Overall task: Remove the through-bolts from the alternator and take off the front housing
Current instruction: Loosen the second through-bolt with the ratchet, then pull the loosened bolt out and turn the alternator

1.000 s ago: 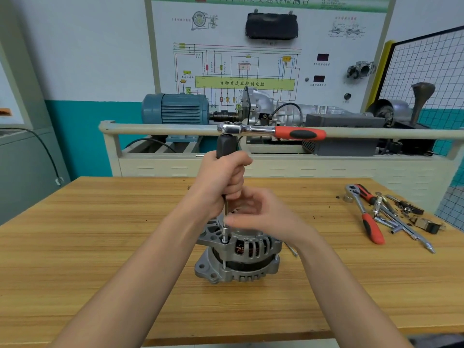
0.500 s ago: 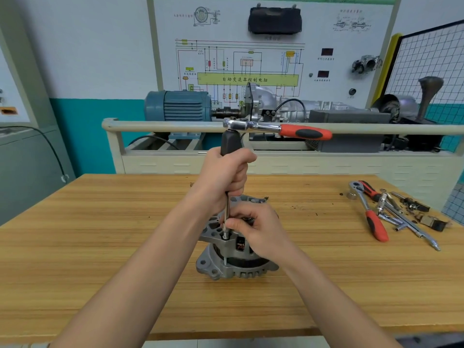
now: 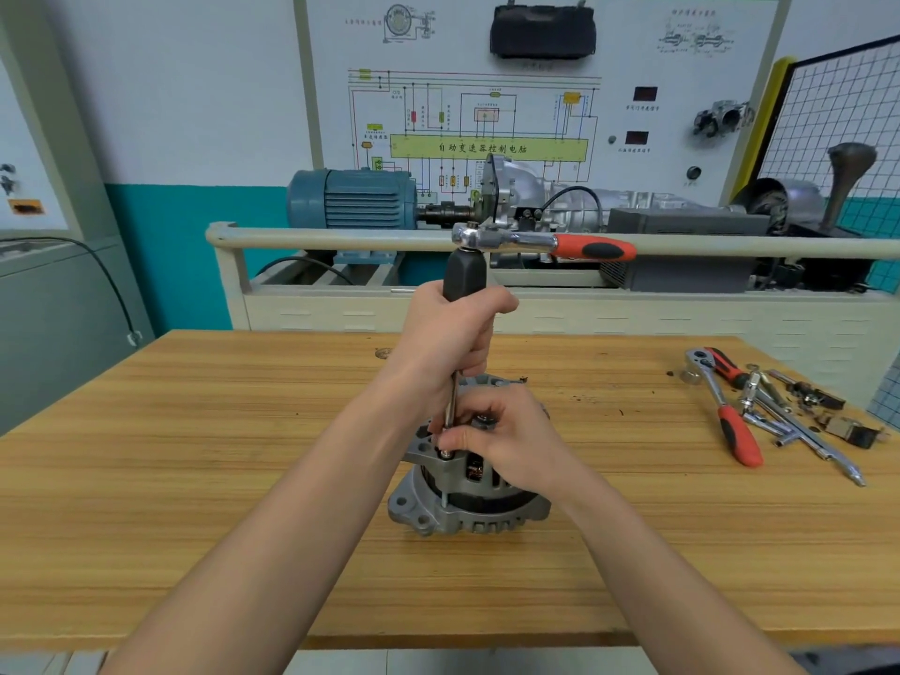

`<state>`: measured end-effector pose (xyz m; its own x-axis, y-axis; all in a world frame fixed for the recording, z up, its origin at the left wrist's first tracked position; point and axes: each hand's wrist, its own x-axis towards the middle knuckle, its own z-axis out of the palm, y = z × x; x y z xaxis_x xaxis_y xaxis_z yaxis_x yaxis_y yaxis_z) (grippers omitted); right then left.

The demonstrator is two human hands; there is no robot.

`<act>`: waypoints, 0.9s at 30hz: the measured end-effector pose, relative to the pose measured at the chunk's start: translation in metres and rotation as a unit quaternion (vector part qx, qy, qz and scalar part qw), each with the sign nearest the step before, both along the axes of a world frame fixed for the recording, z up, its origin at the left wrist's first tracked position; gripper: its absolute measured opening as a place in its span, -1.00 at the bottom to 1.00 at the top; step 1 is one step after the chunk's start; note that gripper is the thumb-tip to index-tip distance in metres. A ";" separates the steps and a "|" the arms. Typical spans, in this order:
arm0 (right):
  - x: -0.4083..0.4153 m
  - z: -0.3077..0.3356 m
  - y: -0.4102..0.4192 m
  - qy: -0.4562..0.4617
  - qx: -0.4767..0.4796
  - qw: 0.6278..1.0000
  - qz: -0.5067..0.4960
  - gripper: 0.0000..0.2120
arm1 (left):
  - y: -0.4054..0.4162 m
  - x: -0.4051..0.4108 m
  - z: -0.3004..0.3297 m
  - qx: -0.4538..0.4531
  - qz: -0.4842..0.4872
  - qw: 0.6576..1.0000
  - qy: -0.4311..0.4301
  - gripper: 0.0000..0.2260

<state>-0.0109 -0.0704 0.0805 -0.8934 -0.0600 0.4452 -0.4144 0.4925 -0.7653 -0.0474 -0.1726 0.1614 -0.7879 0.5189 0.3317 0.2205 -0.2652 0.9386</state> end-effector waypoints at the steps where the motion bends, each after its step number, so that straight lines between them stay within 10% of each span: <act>1: 0.000 0.002 0.000 -0.004 0.002 1.000 0.003 -0.76 | 0.000 0.001 0.000 -0.001 0.000 1.000 0.005 -0.64; 15: -0.002 0.015 -0.002 0.002 0.006 0.998 0.056 -0.76 | -0.012 -0.005 0.019 0.013 -0.056 0.998 0.036 -0.61; 27: 0.005 0.039 -0.004 0.027 -0.101 0.992 0.075 -0.81 | -0.031 0.000 0.071 0.204 -0.024 0.979 0.015 -0.56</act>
